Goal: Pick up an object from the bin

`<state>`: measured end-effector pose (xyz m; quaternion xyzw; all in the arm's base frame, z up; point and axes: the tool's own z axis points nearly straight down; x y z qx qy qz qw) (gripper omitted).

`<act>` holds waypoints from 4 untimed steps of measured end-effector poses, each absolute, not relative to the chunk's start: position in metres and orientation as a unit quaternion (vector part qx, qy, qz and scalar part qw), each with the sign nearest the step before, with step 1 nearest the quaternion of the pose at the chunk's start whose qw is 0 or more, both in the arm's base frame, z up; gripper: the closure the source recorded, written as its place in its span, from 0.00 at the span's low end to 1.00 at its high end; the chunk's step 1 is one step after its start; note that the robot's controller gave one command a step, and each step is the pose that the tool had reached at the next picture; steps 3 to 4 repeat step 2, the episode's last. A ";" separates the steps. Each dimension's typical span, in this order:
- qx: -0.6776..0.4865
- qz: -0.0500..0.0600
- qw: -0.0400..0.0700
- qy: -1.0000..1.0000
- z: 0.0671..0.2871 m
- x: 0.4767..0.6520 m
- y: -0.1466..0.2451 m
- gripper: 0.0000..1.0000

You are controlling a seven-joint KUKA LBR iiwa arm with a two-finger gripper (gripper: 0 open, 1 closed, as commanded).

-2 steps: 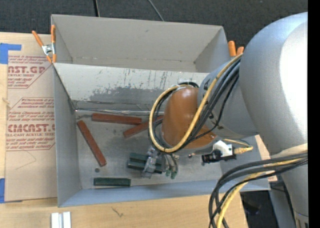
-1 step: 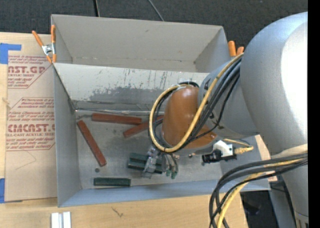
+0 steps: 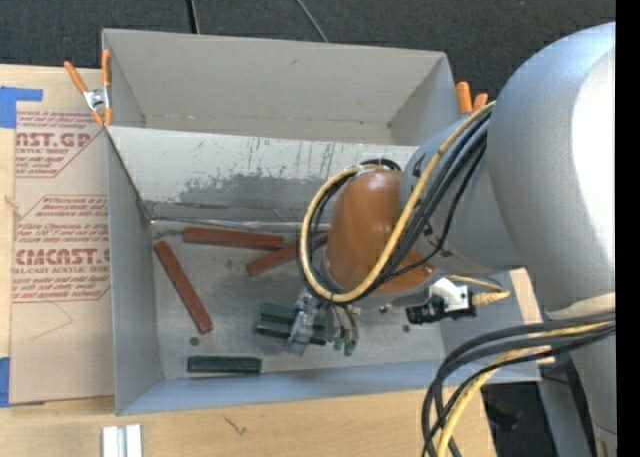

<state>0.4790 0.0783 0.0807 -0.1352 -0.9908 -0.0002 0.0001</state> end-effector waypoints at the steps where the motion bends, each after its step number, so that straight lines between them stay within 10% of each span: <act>1: -0.135 0.001 0.003 -0.991 0.085 0.478 0.078 1.00; 2: -0.135 0.000 0.000 -0.991 0.124 0.479 0.078 1.00; 4: -0.135 0.000 0.000 -0.991 0.124 0.479 0.078 1.00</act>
Offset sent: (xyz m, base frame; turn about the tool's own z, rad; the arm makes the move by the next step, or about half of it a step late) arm 0.0000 0.0000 0.0011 0.0000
